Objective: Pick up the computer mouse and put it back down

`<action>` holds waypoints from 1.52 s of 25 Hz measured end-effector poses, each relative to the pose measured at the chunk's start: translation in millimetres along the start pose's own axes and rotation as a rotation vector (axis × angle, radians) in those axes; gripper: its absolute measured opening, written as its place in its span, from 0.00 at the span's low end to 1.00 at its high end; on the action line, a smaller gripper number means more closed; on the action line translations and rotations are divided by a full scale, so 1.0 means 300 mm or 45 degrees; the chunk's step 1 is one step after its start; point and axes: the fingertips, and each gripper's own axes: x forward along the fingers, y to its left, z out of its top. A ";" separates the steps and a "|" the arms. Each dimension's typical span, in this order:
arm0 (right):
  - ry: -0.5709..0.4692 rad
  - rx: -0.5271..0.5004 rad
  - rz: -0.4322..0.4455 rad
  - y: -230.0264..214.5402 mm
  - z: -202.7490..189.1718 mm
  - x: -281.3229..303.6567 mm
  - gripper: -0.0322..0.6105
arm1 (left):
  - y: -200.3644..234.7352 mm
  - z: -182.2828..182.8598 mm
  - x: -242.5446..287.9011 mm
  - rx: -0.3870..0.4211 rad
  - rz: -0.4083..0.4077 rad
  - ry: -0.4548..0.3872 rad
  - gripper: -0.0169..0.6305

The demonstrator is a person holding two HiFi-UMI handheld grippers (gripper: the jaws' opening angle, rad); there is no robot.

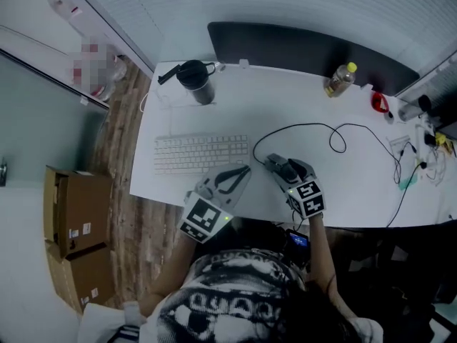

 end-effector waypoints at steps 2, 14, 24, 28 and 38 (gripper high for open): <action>0.063 -0.048 0.012 -0.014 -0.036 0.035 0.49 | 0.006 -0.008 -0.004 -0.010 0.029 0.008 0.03; 0.227 -0.251 0.142 0.000 -0.122 0.156 0.56 | 0.005 -0.049 -0.035 -0.061 0.139 0.040 0.03; 0.208 -0.187 0.083 0.004 -0.115 0.139 0.54 | 0.024 -0.073 -0.074 -0.049 0.123 0.059 0.03; 0.137 -0.102 0.023 0.035 -0.066 0.088 0.54 | 0.034 -0.065 -0.081 -0.020 0.069 0.055 0.03; -0.137 0.125 -0.255 0.073 0.110 -0.159 0.54 | 0.001 -0.025 -0.096 0.089 -0.157 0.020 0.03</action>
